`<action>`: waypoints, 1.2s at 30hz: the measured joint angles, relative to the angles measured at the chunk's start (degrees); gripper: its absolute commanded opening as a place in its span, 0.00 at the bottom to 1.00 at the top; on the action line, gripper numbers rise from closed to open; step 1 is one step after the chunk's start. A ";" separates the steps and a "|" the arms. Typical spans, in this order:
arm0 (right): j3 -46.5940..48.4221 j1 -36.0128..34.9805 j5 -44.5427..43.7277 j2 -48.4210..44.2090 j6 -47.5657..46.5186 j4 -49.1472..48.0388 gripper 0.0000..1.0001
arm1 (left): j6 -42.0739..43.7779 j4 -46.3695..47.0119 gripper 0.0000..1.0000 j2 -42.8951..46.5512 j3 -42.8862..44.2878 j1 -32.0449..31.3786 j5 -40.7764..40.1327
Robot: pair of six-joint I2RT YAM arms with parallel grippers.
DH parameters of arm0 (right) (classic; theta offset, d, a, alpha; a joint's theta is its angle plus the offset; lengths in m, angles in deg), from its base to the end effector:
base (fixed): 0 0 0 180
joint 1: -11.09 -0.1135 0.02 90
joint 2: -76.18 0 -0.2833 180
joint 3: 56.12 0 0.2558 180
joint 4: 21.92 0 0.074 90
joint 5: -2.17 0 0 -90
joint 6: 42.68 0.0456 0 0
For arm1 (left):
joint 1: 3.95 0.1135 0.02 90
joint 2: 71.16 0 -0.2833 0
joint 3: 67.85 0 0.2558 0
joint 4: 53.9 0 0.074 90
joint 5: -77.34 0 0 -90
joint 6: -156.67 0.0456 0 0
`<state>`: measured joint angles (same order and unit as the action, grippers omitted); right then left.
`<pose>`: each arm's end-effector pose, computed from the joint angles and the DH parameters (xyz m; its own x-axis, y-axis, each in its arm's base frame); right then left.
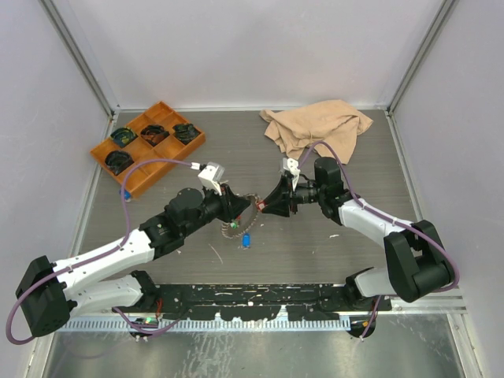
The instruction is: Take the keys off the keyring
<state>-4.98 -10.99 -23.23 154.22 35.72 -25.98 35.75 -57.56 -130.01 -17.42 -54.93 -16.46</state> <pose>0.2399 0.1418 0.2386 -0.1648 -0.1599 -0.9733 -0.9860 0.0535 0.1582 0.1556 -0.1872 0.2935 -0.4904 -0.2092 -0.8460 0.5623 0.6657 -0.4906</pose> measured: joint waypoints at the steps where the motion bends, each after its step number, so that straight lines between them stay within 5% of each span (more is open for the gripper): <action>1: 0.00 -0.09 0.02 0.00 0.07 -0.07 0.33 | 0.11 0.07 0.00 0.00 0.02 0.00 0.00; 5: 0.02 -0.63 0.07 0.00 0.13 -0.15 0.20 | 0.46 0.11 0.00 0.11 0.31 0.00 -0.59; 9: 0.02 -0.87 0.02 0.00 0.15 -0.07 0.18 | 0.68 0.13 0.00 0.44 0.33 0.00 -1.51; 26: 0.02 -1.36 -3.17 0.00 6.21 -1.53 0.43 | 1.57 1.11 0.00 0.39 0.63 0.00 -1.99; 36: 0.02 -2.95 -6.05 0.79 8.15 -1.92 0.15 | 1.36 1.95 0.00 -0.20 0.74 0.02 -2.03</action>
<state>-4.95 -13.95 -29.28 155.01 43.87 -27.90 37.10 -55.61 -130.21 -16.68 -54.91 -18.49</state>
